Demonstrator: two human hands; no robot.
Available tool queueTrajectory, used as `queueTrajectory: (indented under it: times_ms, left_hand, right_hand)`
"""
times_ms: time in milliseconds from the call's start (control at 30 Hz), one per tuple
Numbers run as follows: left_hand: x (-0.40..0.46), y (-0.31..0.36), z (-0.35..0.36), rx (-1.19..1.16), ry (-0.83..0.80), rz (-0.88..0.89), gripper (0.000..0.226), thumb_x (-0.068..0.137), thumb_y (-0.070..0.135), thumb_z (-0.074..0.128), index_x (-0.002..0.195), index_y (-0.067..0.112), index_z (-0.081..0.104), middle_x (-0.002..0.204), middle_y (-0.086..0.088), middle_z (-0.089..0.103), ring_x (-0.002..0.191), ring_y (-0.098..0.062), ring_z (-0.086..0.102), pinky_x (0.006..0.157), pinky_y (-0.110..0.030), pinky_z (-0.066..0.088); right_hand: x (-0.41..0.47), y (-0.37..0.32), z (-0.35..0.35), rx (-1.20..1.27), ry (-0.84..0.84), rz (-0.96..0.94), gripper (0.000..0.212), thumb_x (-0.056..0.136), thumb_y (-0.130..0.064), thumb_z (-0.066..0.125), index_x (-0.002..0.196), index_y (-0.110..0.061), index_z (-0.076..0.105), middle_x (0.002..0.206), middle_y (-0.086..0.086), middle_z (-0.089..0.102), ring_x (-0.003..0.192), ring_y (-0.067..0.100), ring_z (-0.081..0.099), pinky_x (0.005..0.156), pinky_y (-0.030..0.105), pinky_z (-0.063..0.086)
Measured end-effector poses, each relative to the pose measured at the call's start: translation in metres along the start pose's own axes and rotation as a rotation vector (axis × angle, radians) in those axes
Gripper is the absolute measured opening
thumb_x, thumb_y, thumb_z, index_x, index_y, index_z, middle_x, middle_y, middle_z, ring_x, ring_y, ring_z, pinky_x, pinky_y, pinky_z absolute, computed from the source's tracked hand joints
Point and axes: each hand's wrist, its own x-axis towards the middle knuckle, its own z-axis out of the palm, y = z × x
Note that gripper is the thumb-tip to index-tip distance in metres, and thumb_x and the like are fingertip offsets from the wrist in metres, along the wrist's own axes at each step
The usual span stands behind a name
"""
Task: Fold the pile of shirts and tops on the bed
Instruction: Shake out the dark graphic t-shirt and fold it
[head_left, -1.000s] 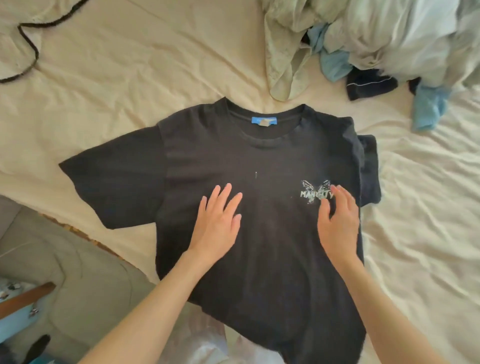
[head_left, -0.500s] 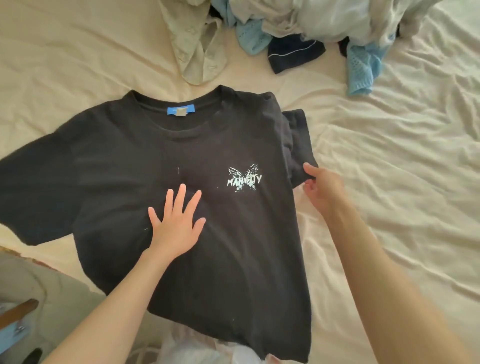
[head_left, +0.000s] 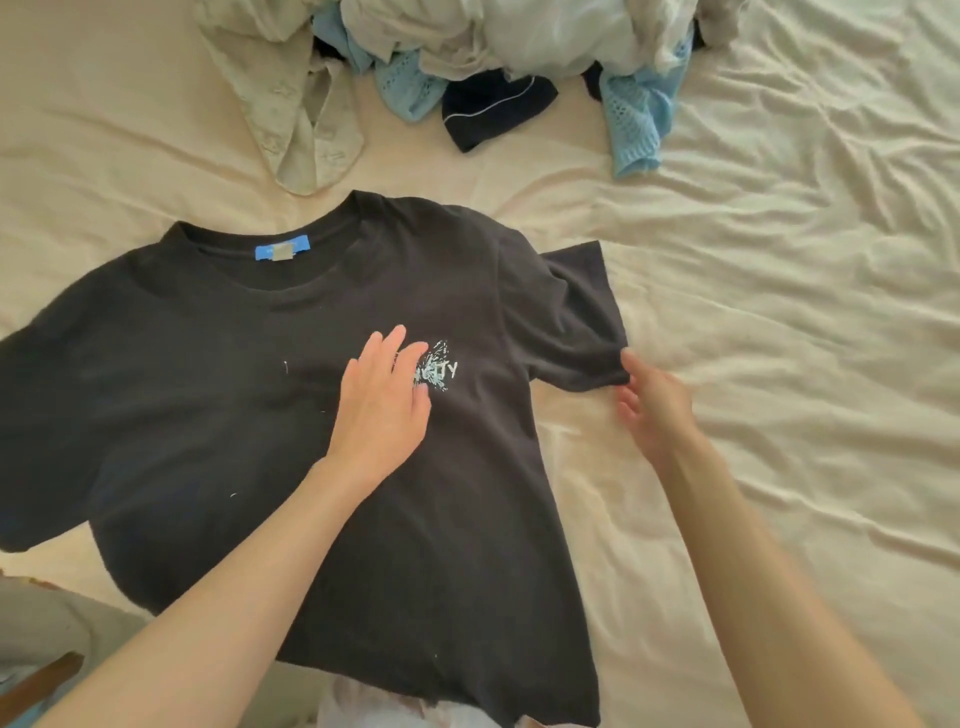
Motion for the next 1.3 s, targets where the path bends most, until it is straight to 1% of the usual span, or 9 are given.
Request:
queueTrajectory:
  times_ms: [133, 267, 433, 600, 733, 967, 1100, 1167, 1300]
  left_hand:
    - [0.047, 0.054, -0.003, -0.096, 0.037, 0.218, 0.034, 0.095, 0.010, 0.045, 0.128, 0.009, 0.054, 0.137, -0.008, 0.049, 0.131, -0.025, 0.038, 0.106, -0.039, 0.034]
    - [0.100, 0.106, -0.003, -0.213, 0.061, 0.184, 0.031, 0.097, 0.009, 0.041, 0.124, 0.009, 0.056, 0.121, -0.008, 0.058, 0.113, -0.024, 0.047, 0.098, -0.034, 0.039]
    - [0.167, 0.151, 0.003, 0.046, -0.099, 0.163, 0.041, 0.098, 0.031, 0.043, 0.137, 0.019, 0.043, 0.141, -0.004, 0.042, 0.130, -0.025, 0.033, 0.104, -0.041, 0.026]
    - [0.193, 0.155, 0.015, 0.216, -0.231, 0.115, 0.029, 0.090, 0.036, 0.057, 0.116, 0.023, 0.061, 0.127, -0.007, 0.048, 0.123, -0.029, 0.035, 0.097, -0.038, 0.027]
    - [0.200, 0.174, 0.012, -0.166, -0.023, 0.349, 0.020, 0.090, 0.024, 0.060, 0.106, 0.013, 0.064, 0.104, -0.006, 0.052, 0.107, -0.024, 0.045, 0.089, -0.033, 0.037]
    - [0.198, 0.151, 0.022, -0.283, 0.158, 0.245, 0.025, 0.092, 0.023, 0.056, 0.115, 0.014, 0.057, 0.116, -0.008, 0.046, 0.091, -0.016, 0.051, 0.083, -0.030, 0.045]
    - [0.172, 0.110, 0.020, -0.124, 0.407, 0.294, 0.022, 0.093, 0.021, 0.047, 0.106, 0.007, 0.058, 0.099, -0.010, 0.056, 0.089, -0.025, 0.052, 0.078, -0.036, 0.041]
    - [0.158, 0.091, 0.023, 0.004, 0.393, 0.413, 0.024, 0.090, 0.025, 0.048, 0.105, 0.009, 0.059, 0.097, -0.007, 0.059, 0.091, -0.025, 0.051, 0.078, -0.034, 0.036]
    - [0.156, 0.074, 0.028, 0.239, 0.108, 0.416, 0.038, 0.092, 0.023, 0.052, 0.130, 0.017, 0.050, 0.134, -0.008, 0.047, 0.123, -0.028, 0.042, 0.096, -0.041, 0.031]
  right_hand:
    - [-0.008, -0.003, 0.013, -0.029, -0.023, 0.017, 0.004, 0.088, -0.008, 0.062, 0.087, -0.007, 0.059, 0.075, -0.003, 0.052, 0.057, 0.007, 0.047, 0.047, 0.017, 0.036]
    - [-0.025, 0.012, 0.017, -0.224, 0.010, -0.304, 0.008, 0.088, -0.010, 0.061, 0.088, -0.019, 0.061, 0.090, 0.001, 0.067, 0.084, 0.015, 0.064, 0.074, 0.027, 0.051]
    - [-0.021, 0.019, 0.005, -0.298, -0.046, -0.325, 0.013, 0.088, -0.013, 0.062, 0.099, -0.014, 0.066, 0.093, 0.001, 0.070, 0.088, 0.014, 0.065, 0.078, 0.029, 0.053]
    - [-0.009, 0.014, -0.002, -0.347, -0.052, -0.346, 0.004, 0.086, -0.014, 0.062, 0.089, -0.016, 0.065, 0.087, 0.001, 0.069, 0.084, 0.016, 0.064, 0.074, 0.029, 0.051]
    - [-0.005, 0.003, -0.007, -0.293, -0.034, -0.384, 0.008, 0.088, -0.016, 0.062, 0.084, -0.022, 0.063, 0.084, -0.005, 0.067, 0.077, 0.008, 0.060, 0.070, 0.023, 0.051]
    - [0.007, 0.001, 0.004, -0.003, 0.057, -0.021, 0.015, 0.089, -0.021, 0.063, 0.099, -0.011, 0.059, 0.095, 0.004, 0.065, 0.076, 0.017, 0.060, 0.067, 0.025, 0.052]
    - [0.001, 0.004, 0.011, 0.137, 0.000, 0.143, 0.024, 0.088, -0.026, 0.066, 0.103, -0.008, 0.060, 0.100, 0.007, 0.067, 0.090, 0.022, 0.066, 0.070, 0.028, 0.055]
    - [-0.003, 0.003, 0.014, 0.269, 0.000, 0.209, 0.025, 0.089, -0.018, 0.064, 0.109, -0.003, 0.060, 0.101, 0.010, 0.067, 0.089, 0.022, 0.065, 0.068, 0.027, 0.054]
    - [-0.010, 0.007, 0.017, 0.301, 0.125, 0.206, 0.024, 0.090, -0.009, 0.061, 0.111, 0.000, 0.060, 0.090, 0.009, 0.063, 0.072, 0.016, 0.059, 0.062, 0.026, 0.052]
